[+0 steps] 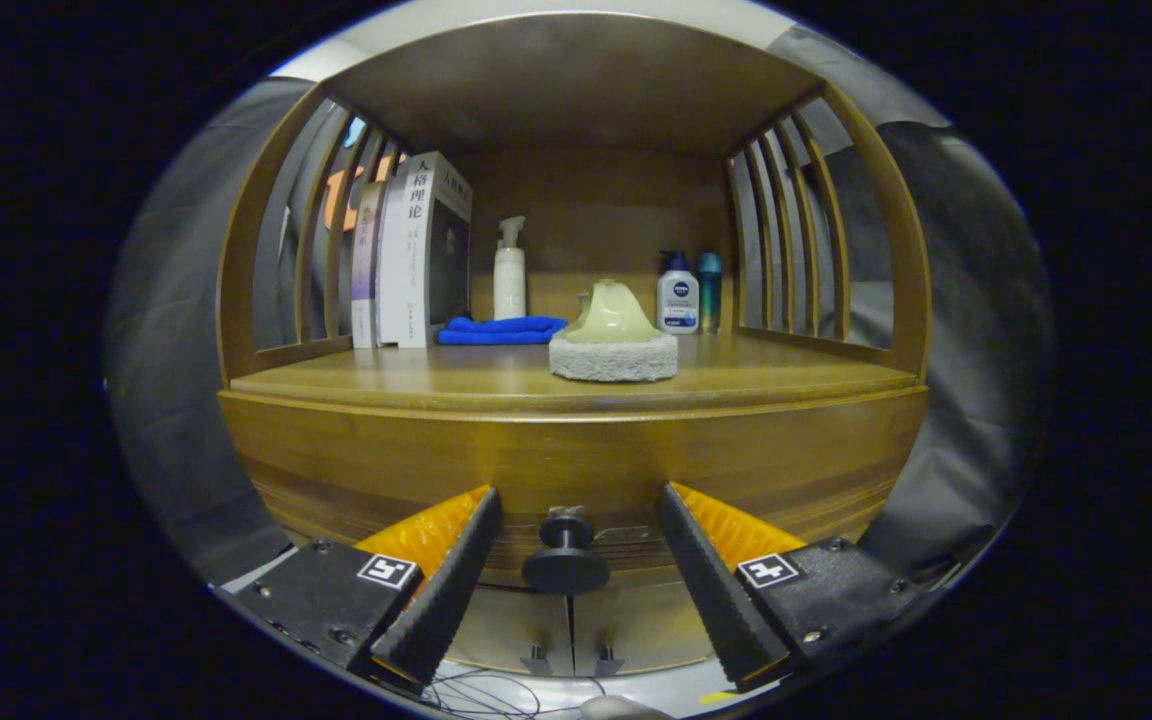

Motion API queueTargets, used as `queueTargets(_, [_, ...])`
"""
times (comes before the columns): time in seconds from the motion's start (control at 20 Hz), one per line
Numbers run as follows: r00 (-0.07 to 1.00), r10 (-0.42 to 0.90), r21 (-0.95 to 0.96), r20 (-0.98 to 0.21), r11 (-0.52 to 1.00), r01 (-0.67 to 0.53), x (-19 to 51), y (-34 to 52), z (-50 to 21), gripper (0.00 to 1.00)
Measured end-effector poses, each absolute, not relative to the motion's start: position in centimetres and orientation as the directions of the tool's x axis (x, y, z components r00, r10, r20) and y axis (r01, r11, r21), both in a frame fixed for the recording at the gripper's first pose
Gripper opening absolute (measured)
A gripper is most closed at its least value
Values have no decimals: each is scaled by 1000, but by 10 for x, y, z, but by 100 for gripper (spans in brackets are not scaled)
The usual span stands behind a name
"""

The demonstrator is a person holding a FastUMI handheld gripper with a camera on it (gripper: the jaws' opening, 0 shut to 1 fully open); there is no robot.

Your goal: Pull open the drawer, take out the items inside it, and place them on the countertop above the cabinet.

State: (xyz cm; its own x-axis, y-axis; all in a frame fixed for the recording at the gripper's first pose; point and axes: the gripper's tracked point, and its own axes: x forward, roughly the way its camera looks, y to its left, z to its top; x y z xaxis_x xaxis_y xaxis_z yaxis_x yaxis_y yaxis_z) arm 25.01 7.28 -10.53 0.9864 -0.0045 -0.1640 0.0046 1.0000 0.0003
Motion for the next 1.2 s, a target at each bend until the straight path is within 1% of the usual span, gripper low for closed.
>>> queueTargets(0.15, [984, 3, -11, -180, 1000, -5, 247, 71, -105, 100])
queueTargets(0.25, [985, 18, -5, -169, 1000, -19, 235, 67, -97, 100])
queueTargets(0.35, [987, 31, -11, -158, 999, -33, 205, 57, -87, 100])
queueTargets(0.55, [996, 42, -14, -82, 999, -43, 124, 27, -49, 100])
queueTargets(0.7, [997, 20, 2, -73, 1000, -20, 78, 5, -27, 100])
queueTargets(0.85, [1000, -8, 42, -29, 999, 9, 40, -16, -5, 100])
queueTargets(1.05, [999, -35, 49, 18, 998, 34, 6, -33, 6, 100])
queueTargets(1.2, [998, -53, 44, 43, 998, 51, -7, -41, 3, 100])
